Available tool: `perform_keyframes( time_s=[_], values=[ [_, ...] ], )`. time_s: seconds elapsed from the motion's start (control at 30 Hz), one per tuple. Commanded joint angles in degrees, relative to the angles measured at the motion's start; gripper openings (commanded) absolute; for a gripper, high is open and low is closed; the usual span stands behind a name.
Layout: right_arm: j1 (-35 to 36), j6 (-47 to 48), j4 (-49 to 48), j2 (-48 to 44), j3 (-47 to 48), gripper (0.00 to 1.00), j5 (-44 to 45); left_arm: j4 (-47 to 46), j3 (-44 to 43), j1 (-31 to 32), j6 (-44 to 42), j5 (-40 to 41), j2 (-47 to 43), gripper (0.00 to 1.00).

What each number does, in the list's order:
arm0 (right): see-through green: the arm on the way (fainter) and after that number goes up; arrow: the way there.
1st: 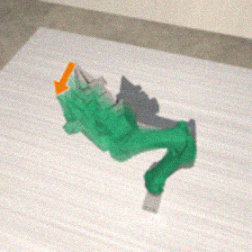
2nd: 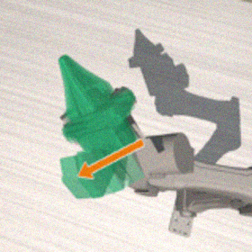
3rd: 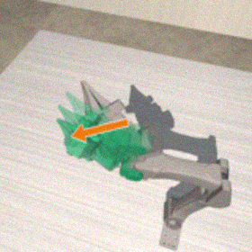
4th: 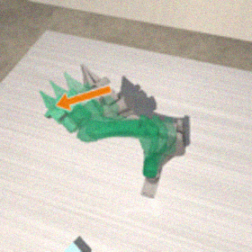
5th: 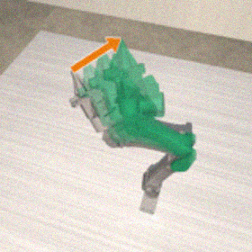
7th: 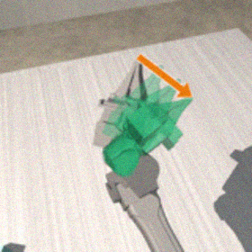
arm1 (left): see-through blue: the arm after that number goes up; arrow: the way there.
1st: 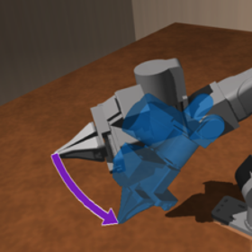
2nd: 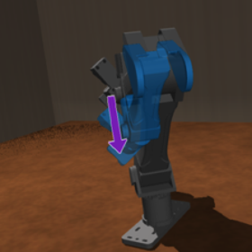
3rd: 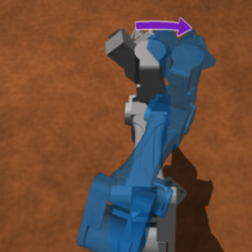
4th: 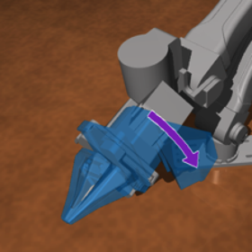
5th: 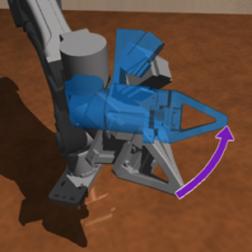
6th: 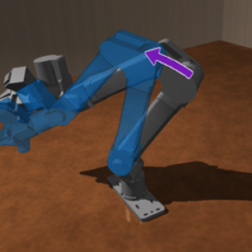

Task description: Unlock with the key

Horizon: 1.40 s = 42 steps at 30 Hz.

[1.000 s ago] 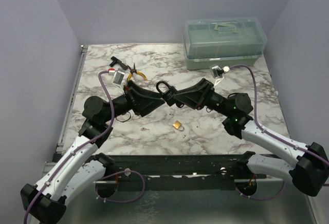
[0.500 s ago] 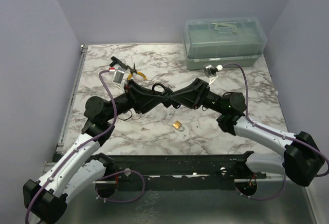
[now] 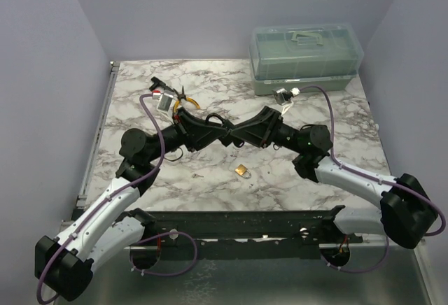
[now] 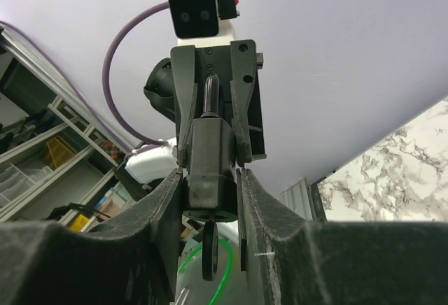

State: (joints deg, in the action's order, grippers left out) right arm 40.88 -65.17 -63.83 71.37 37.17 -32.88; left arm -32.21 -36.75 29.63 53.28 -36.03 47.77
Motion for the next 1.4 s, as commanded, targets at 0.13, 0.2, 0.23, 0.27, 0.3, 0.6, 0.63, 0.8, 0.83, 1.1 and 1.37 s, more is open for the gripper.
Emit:
perform_keyframes(
  time_s=[0.13, 0.2, 0.23, 0.27, 0.3, 0.6, 0.63, 0.8, 0.83, 1.1, 1.37],
  values=[
    [-0.1, 0.1, -3.4, 0.0, 1.3, 0.04, -1.9, -2.2, 0.9, -0.2, 1.2, 1.9, 1.6, 0.0],
    [-0.2, 2.3, 0.9, -1.1, 1.6, 0.32, -1.8, -1.8, 0.8, -0.1, 1.1, 2.1, 1.3, 0.0],
    [-0.2, 3.9, 4.2, -1.9, 2.1, 0.47, -1.4, -1.2, 0.6, -0.2, 0.9, 2.3, 1.1, 0.0],
    [-0.1, 5.6, 7.6, -2.9, 2.6, 0.61, -0.7, -0.4, 0.6, -0.2, 0.6, 2.7, 0.8, 0.0],
    [-0.1, 7.6, 11.8, -3.9, 3.5, 0.71, -0.2, 0.1, 0.4, -0.2, 0.3, 2.9, 0.6, 0.0],
    [-0.1, 23.3, 39.0, -9.6, 8.7, 0.95, 1.3, 6.3, -2.2, -0.4, -2.5, 4.5, -1.2, 0.0],
    [-0.1, 24.5, 41.2, -10.1, 8.7, 0.95, 1.2, 6.8, -2.6, -0.4, -2.7, 4.6, -1.2, 0.0],
    [-0.1, 26.9, 47.4, -13.2, 6.3, 0.96, 1.1, 8.1, -3.9, -0.5, -3.5, 3.9, -1.4, 0.0],
    [-0.1, 26.7, 47.3, -13.7, 5.7, 0.96, 0.8, 8.1, -3.9, -0.5, -3.7, 3.7, -1.3, 0.0],
    [-0.2, 25.0, 45.2, -14.6, 3.7, 0.79, -0.7, 7.8, -3.9, -0.5, -3.6, 3.7, -0.9, 0.0],
    [-0.1, 20.8, 36.2, -11.3, 1.5, 0.46, -4.9, 7.5, -3.8, -0.5, -3.3, 3.6, -1.3, 0.0]
  ],
)
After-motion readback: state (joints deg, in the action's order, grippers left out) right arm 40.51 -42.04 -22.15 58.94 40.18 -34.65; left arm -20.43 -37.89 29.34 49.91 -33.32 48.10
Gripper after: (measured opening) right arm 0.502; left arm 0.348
